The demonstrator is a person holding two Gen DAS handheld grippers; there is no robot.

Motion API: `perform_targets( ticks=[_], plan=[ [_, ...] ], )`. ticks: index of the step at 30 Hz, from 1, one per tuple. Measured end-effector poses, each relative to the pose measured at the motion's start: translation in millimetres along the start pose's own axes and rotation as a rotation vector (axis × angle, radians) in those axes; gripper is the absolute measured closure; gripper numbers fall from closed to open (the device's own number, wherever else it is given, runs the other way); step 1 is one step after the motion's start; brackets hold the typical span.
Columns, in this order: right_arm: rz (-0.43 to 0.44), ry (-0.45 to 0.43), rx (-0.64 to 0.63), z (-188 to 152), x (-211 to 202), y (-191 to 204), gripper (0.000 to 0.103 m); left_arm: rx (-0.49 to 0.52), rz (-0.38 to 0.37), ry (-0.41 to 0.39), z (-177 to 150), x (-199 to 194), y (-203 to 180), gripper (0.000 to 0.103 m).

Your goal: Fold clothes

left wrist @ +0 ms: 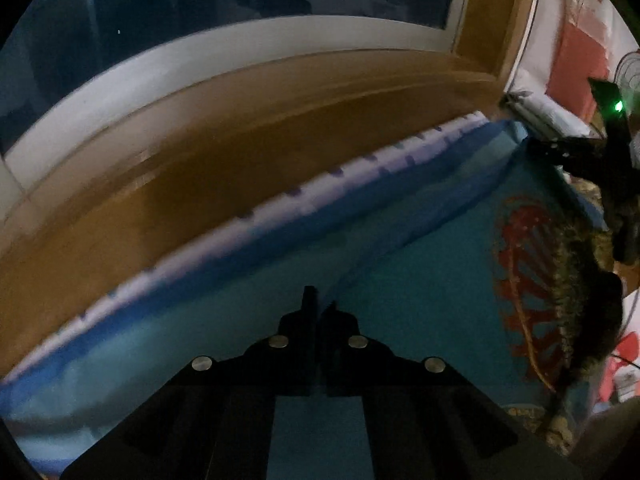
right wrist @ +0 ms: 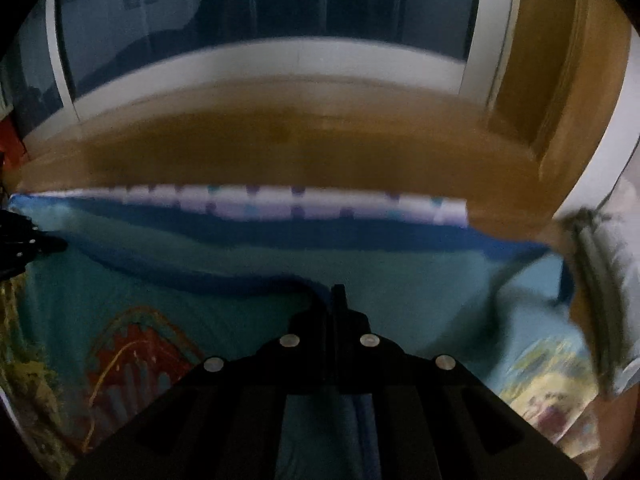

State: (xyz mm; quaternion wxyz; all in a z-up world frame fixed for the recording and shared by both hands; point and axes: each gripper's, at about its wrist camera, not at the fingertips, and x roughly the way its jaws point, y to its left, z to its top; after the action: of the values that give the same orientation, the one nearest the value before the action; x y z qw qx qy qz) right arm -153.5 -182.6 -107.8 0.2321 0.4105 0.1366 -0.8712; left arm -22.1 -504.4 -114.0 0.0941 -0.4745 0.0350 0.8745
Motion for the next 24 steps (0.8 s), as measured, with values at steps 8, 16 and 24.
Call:
perform_targets(
  ticks=[8, 16, 24],
  plan=[
    [-0.075, 0.059, -0.061, 21, 46, -3, 0.102, -0.021, 0.059, 0.048, 17, 43, -1, 0.099],
    [-0.15, 0.093, -0.107, 18, 75, 4, 0.101, -0.027, 0.171, 0.048, 25, 42, 8, 0.091],
    [-0.092, 0.077, 0.063, 25, 59, -30, 0.076, -0.056, 0.22, 0.025, 28, 18, 14, 0.09]
  ],
)
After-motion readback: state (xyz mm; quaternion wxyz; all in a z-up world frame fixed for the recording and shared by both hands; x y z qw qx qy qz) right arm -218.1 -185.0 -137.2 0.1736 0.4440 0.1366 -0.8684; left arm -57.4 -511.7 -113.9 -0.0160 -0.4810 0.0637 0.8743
